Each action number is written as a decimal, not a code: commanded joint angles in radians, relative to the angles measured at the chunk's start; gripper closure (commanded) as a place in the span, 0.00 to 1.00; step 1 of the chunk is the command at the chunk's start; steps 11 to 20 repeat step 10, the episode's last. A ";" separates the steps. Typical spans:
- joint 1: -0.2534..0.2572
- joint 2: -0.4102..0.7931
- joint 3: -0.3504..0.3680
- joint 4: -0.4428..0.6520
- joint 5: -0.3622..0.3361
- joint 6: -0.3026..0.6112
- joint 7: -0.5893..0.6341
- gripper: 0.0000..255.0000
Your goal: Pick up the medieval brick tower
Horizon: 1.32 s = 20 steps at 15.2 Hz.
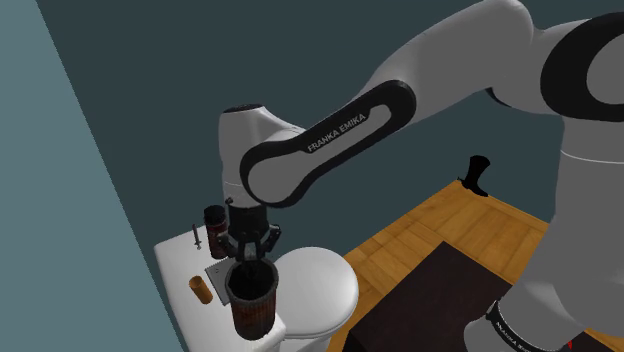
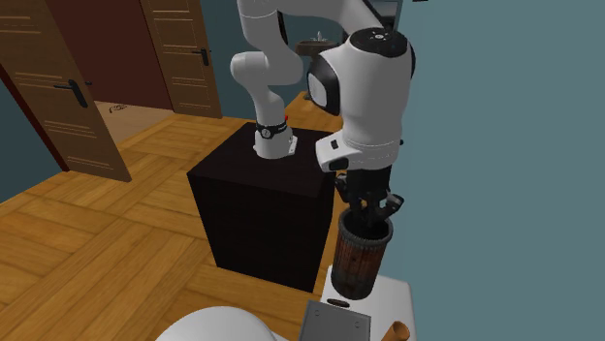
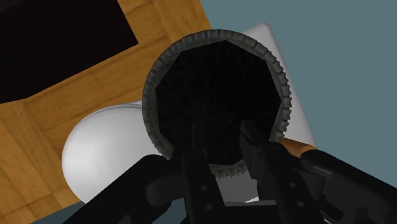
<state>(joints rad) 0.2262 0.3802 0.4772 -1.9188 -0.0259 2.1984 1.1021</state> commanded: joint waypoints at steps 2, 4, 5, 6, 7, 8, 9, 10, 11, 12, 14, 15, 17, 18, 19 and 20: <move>-0.004 -0.024 0.006 0.011 0.011 -0.033 -0.002 1.00; -0.007 -0.039 0.010 0.020 0.018 -0.055 -0.004 1.00; -0.008 -0.046 0.011 0.025 0.021 -0.067 -0.005 1.00; -0.010 -0.053 0.013 0.030 0.025 -0.078 -0.006 1.00; -0.011 -0.060 0.014 0.036 0.028 -0.090 -0.006 1.00; -0.012 -0.066 0.016 0.041 0.031 -0.101 -0.007 1.00; -0.013 -0.068 0.016 0.042 0.031 -0.103 -0.007 1.00; -0.013 -0.067 0.016 0.042 0.031 -0.103 -0.007 1.00; -0.013 -0.067 0.016 0.042 0.031 -0.103 -0.007 1.00; -0.013 -0.067 0.016 0.042 0.031 -0.103 -0.007 1.00; -0.013 -0.067 0.016 0.042 0.031 -0.103 -0.007 1.00; -0.013 -0.067 0.016 0.042 0.031 -0.103 -0.007 1.00; -0.013 -0.067 0.016 0.042 0.031 -0.103 -0.007 1.00; -0.013 -0.067 0.016 0.042 0.031 -0.103 -0.007 1.00; -0.013 -0.067 0.016 0.042 0.031 -0.103 -0.007 1.00; -0.013 -0.067 0.016 0.042 0.031 -0.103 -0.007 1.00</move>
